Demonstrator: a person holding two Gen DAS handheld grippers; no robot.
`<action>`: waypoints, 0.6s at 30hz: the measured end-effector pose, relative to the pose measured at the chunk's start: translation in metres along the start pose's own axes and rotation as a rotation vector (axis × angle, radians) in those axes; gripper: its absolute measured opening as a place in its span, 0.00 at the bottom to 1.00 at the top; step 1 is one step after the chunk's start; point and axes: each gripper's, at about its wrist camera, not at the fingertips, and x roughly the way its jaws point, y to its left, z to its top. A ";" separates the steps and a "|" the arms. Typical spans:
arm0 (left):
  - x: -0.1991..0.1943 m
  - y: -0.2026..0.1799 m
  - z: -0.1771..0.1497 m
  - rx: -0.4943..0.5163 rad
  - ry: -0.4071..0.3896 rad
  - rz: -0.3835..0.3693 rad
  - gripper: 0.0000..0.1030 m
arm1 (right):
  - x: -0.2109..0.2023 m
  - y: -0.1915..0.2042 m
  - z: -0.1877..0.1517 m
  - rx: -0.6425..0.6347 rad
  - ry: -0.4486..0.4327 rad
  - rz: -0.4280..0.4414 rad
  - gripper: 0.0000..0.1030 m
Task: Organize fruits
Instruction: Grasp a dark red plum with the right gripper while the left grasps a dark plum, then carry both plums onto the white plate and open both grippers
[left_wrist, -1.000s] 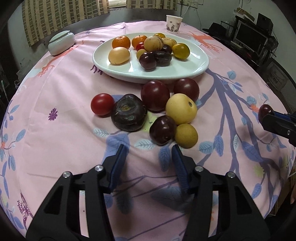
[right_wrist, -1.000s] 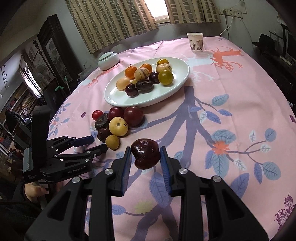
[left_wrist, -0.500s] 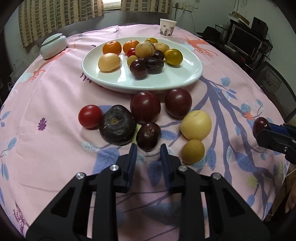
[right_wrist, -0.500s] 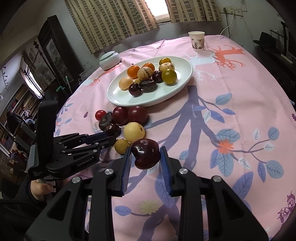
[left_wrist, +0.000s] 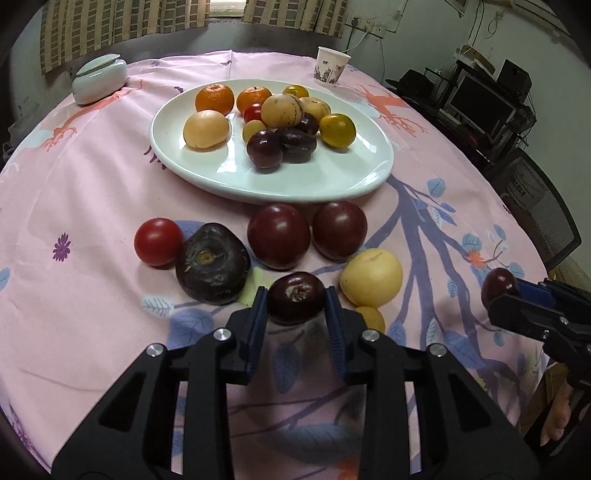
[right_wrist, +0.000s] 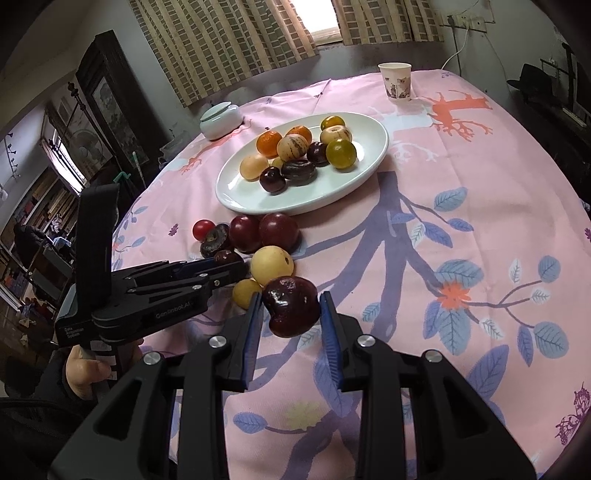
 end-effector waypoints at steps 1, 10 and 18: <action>-0.004 0.000 -0.002 -0.001 -0.005 -0.007 0.30 | 0.000 0.003 0.001 -0.007 -0.003 -0.001 0.31; -0.050 -0.004 -0.005 0.025 -0.073 -0.028 0.30 | 0.004 0.030 0.010 -0.059 -0.007 -0.010 0.31; -0.067 0.009 -0.001 0.006 -0.093 -0.036 0.31 | 0.011 0.035 0.012 -0.069 0.012 -0.029 0.31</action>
